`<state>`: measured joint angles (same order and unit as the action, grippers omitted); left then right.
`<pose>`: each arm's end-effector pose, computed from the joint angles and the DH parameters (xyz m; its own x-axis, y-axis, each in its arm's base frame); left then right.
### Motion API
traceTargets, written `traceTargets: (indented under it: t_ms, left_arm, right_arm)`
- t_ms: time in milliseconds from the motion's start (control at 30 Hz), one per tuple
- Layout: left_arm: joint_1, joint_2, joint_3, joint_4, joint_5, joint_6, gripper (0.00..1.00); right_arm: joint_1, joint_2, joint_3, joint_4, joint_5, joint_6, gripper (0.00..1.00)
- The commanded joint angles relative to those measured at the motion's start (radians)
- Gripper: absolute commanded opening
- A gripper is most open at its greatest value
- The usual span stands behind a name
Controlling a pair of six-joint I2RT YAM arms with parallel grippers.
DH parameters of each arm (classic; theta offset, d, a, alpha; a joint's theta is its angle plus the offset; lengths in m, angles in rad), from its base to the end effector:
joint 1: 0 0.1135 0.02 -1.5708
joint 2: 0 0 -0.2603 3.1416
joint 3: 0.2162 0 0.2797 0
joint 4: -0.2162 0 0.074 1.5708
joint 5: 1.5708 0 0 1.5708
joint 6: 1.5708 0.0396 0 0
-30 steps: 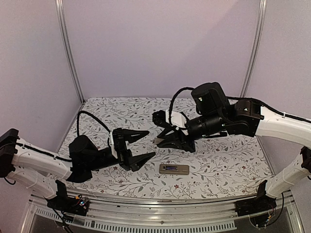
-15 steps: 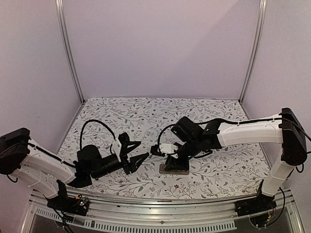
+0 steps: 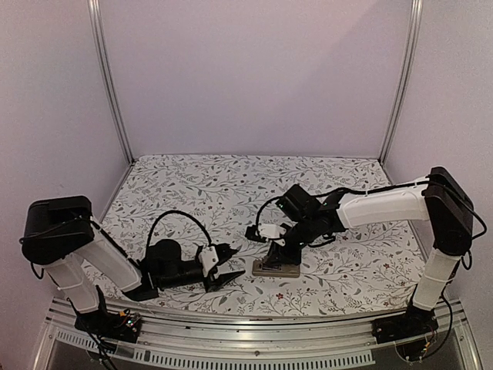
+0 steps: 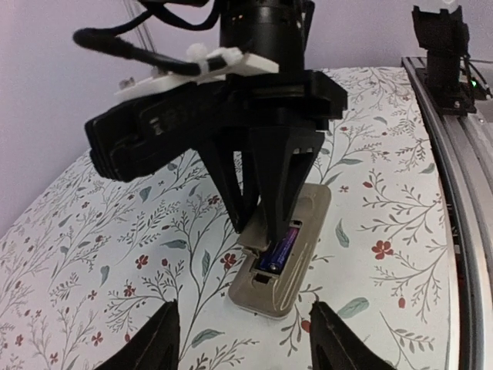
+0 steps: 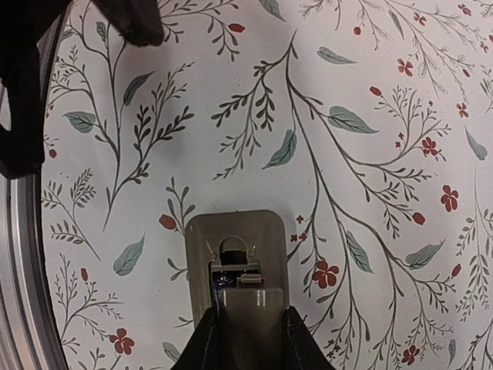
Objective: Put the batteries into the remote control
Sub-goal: Load the battery cover onto the remote control without the battery cover.
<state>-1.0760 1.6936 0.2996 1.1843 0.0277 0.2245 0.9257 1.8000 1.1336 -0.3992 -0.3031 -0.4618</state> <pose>0.1273 -0.2382 0.0898 0.1023 0.2790 -0.9548 0.8922 0.3987 0.2121 0.2221 0.3148 0.1475 -0.0926 -0.8302 -0.5497 -0.9949 0.0989 0.0182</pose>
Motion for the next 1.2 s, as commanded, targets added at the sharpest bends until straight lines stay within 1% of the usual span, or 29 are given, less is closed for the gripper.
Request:
traceTargets:
  t_ms: [0,33,100,200,333,700,833,1000,1167]
  left_arm:
    - [0.015,0.007,0.04,-0.101,0.212,0.109,0.61]
    - [0.015,0.008,0.063,-0.173,0.235,0.124,0.62]
    - [0.016,0.014,0.091,-0.235,0.264,0.149,0.63]
    - [0.014,0.026,0.093,-0.229,0.3,0.184,0.67]
    - [0.014,0.065,0.105,-0.219,0.298,0.219,0.72]
    - [0.013,0.125,0.141,-0.218,0.279,0.258,0.72]
    - [0.011,0.147,0.165,-0.247,0.284,0.269,0.72]
    - [0.005,0.178,0.157,-0.159,0.243,0.294,0.72]
    - [0.001,0.208,0.186,-0.176,0.236,0.324,0.72]
  right_arm:
    - [-0.005,0.037,0.008,0.032,-0.034,-0.03,0.09]
    - [-0.005,0.038,0.008,0.032,-0.038,-0.031,0.09]
    - [-0.004,0.039,0.009,0.037,-0.055,-0.024,0.09]
    - [-0.004,0.038,0.0,0.048,-0.074,-0.011,0.09]
    - [-0.005,0.05,-0.006,0.051,-0.069,-0.007,0.09]
    - [-0.006,0.058,-0.019,0.047,-0.055,-0.006,0.09]
    - [-0.007,0.054,-0.032,0.047,-0.053,-0.006,0.09]
    - [-0.007,0.046,-0.041,0.047,-0.056,-0.005,0.09]
    - [-0.007,0.061,-0.025,0.055,-0.05,-0.004,0.09]
